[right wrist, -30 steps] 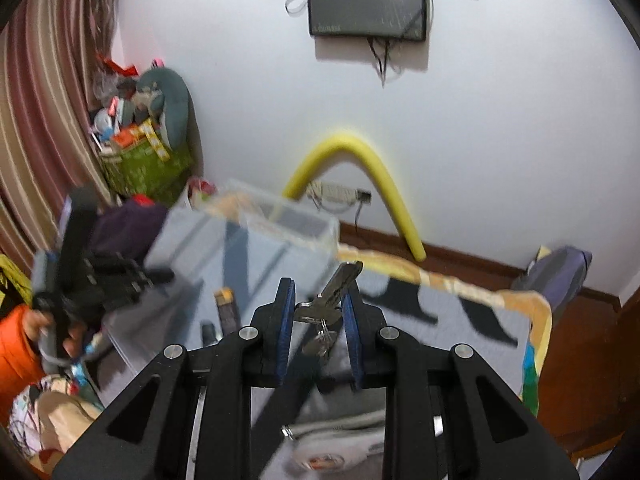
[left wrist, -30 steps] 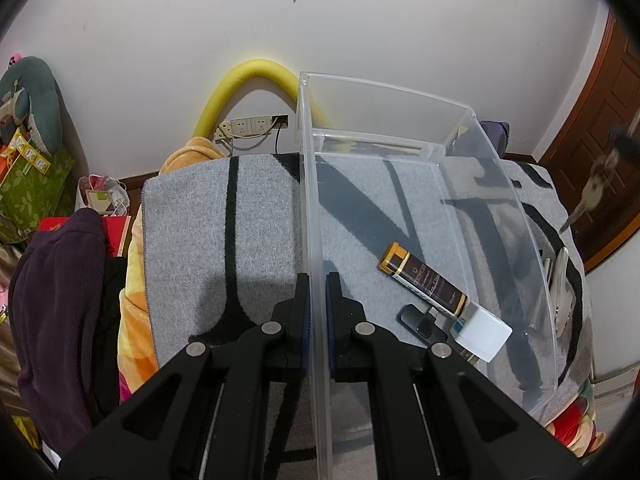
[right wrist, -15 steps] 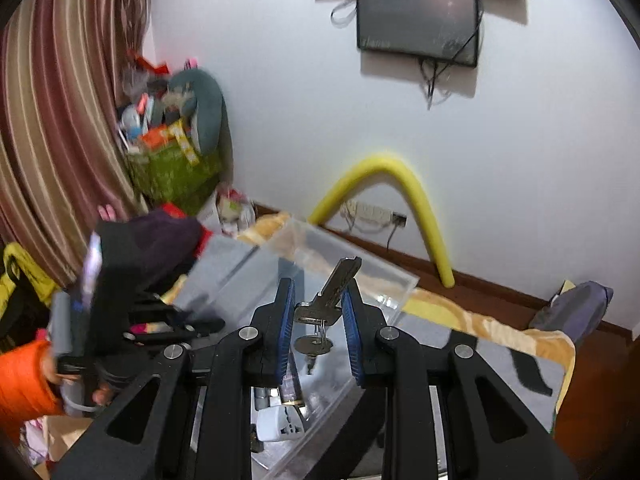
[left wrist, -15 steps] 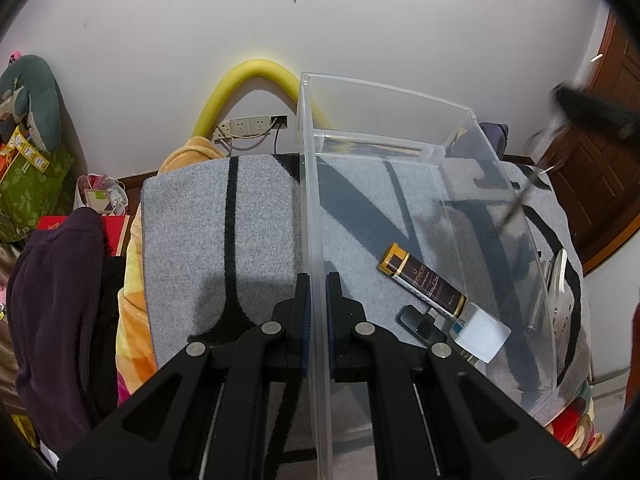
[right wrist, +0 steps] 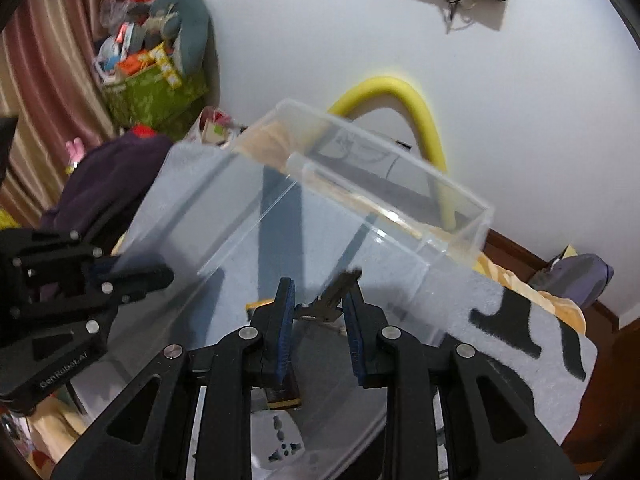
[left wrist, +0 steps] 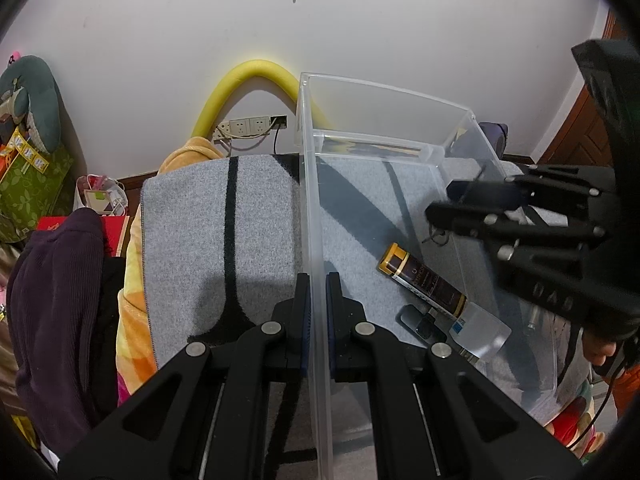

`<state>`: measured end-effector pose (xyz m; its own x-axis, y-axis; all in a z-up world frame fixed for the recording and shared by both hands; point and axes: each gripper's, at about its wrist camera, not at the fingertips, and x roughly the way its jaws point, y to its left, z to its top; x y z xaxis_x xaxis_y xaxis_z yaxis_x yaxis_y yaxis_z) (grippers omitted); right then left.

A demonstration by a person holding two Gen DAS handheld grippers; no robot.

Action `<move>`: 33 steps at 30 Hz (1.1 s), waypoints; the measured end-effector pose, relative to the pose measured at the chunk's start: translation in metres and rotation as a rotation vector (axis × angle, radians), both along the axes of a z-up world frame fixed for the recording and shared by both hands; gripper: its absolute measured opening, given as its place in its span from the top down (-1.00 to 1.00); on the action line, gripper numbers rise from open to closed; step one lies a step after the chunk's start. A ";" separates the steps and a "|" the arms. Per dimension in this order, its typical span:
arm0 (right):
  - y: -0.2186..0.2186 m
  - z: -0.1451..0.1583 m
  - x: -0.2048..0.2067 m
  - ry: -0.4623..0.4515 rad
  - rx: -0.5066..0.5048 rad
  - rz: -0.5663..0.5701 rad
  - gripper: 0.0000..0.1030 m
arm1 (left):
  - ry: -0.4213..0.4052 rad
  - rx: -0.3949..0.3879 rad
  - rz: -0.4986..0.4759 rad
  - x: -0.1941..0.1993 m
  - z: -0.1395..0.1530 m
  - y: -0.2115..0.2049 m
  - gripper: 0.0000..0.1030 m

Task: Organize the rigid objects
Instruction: 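Carry the keys over the box and open the right tool, then return the right tool to the pile and grasp the black clip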

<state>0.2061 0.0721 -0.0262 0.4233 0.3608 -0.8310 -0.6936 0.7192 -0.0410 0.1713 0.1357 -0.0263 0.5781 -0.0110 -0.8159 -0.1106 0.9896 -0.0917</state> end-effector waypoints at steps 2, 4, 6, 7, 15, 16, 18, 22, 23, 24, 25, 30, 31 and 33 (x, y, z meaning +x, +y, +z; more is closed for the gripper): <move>0.003 -0.002 -0.002 0.006 -0.011 0.016 0.55 | 0.000 0.001 0.000 0.000 0.000 0.000 0.90; 0.001 -0.002 -0.003 0.007 -0.017 0.021 0.36 | 0.001 0.001 -0.002 0.000 0.000 0.000 0.90; -0.002 0.002 -0.004 0.012 -0.009 0.013 0.01 | 0.001 0.000 -0.002 0.001 0.000 0.000 0.90; -0.006 0.006 -0.004 0.007 0.011 0.009 -0.05 | 0.001 0.001 -0.002 0.001 0.000 -0.001 0.90; -0.055 0.050 -0.010 -0.086 0.077 -0.053 -0.12 | 0.002 0.006 -0.003 0.002 0.000 -0.001 0.90; -0.061 0.054 -0.012 -0.102 0.078 -0.061 -0.21 | 0.002 0.006 -0.003 0.001 0.000 -0.001 0.90; -0.077 0.062 -0.016 -0.138 0.085 -0.080 -0.29 | 0.003 0.008 -0.004 0.001 0.000 -0.002 0.90; -0.100 0.064 -0.020 -0.149 0.078 -0.097 -0.34 | 0.005 0.010 -0.003 0.001 0.001 -0.003 0.90; -0.108 0.059 -0.020 -0.137 0.070 -0.102 -0.38 | 0.005 0.012 -0.003 0.001 0.001 -0.003 0.90; -0.112 0.054 -0.019 -0.126 0.060 -0.109 -0.41 | 0.005 0.013 -0.003 0.000 0.001 -0.003 0.90; -0.116 0.049 -0.017 -0.118 0.049 -0.114 -0.42 | 0.005 0.015 -0.004 0.000 0.001 -0.003 0.90; -0.128 0.007 -0.011 -0.028 -0.045 -0.089 -0.42 | 0.007 0.018 -0.006 -0.001 0.001 -0.004 0.90; -0.128 -0.002 -0.010 -0.003 -0.060 -0.072 -0.42 | 0.007 0.019 -0.006 -0.001 0.001 -0.003 0.90; -0.130 -0.017 -0.009 0.028 -0.092 -0.055 -0.43 | 0.007 0.022 -0.006 -0.001 0.001 -0.004 0.90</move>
